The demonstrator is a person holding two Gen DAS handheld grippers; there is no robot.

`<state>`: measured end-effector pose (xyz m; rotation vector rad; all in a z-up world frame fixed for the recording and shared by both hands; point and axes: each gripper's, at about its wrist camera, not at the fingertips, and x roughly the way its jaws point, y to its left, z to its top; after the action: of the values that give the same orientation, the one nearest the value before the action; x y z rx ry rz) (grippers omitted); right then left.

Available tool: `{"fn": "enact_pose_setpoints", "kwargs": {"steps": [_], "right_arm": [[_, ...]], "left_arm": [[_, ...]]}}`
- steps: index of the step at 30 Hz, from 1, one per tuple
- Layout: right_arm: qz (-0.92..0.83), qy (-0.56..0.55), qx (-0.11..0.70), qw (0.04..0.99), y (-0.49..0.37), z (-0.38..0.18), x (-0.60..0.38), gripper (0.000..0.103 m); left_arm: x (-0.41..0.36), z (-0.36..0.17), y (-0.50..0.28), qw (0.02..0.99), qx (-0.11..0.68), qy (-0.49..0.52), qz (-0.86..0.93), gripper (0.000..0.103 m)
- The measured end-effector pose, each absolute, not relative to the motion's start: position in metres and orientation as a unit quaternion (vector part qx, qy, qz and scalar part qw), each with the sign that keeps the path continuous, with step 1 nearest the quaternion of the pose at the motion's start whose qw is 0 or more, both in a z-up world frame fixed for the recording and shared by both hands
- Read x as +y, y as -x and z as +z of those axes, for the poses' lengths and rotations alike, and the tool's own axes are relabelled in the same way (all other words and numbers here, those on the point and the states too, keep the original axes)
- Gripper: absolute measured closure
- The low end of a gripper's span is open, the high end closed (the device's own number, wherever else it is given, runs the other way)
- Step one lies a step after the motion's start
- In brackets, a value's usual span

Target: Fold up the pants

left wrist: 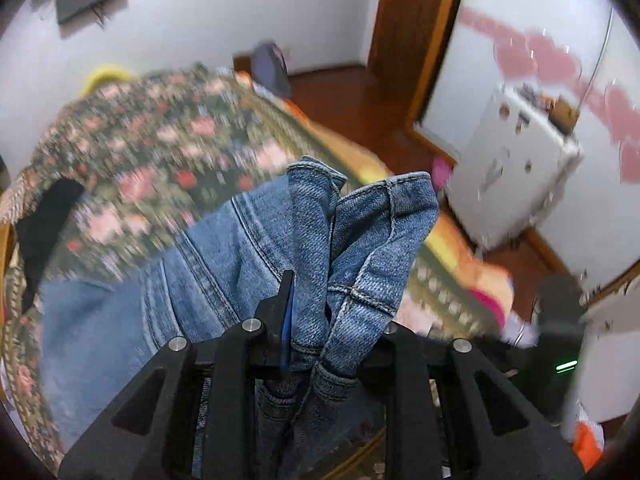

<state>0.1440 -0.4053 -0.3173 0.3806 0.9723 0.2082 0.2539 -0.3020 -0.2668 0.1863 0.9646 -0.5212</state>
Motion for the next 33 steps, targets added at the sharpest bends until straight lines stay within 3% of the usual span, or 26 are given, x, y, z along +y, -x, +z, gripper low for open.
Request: {"fn": "enact_pose_setpoints", "kwargs": {"steps": [4, 10, 14, 18, 24, 33], "right_arm": [[0.090, -0.198, 0.459, 0.861, -0.128, -0.313, -0.421, 0.041], [0.059, -0.187, 0.458, 0.867, -0.104, -0.304, -0.437, 0.041], [0.046, -0.190, 0.460, 0.866, -0.098, -0.301, -0.447, 0.041], [0.050, -0.192, 0.461, 0.865, -0.101, -0.299, -0.441, 0.041], [0.086, -0.190, 0.469, 0.858, -0.112, -0.301, -0.413, 0.041], [0.141, -0.182, 0.496, 0.837, -0.140, -0.313, -0.366, 0.038]], "left_arm": [[-0.323, -0.298, -0.242, 0.838, 0.469, -0.146, -0.239, 0.080], [-0.335, -0.301, -0.228, 0.829, 0.471, -0.185, -0.237, 0.065], [-0.314, -0.283, -0.229, 0.816, 0.496, -0.118, -0.270, 0.034], [-0.285, -0.240, -0.219, 0.838, 0.457, -0.089, -0.285, 0.025], [-0.216, -0.212, -0.271, 0.884, 0.418, -0.112, -0.177, 0.021], [-0.155, -0.293, -0.385, 0.829, 0.520, -0.182, -0.095, 0.021]]}}
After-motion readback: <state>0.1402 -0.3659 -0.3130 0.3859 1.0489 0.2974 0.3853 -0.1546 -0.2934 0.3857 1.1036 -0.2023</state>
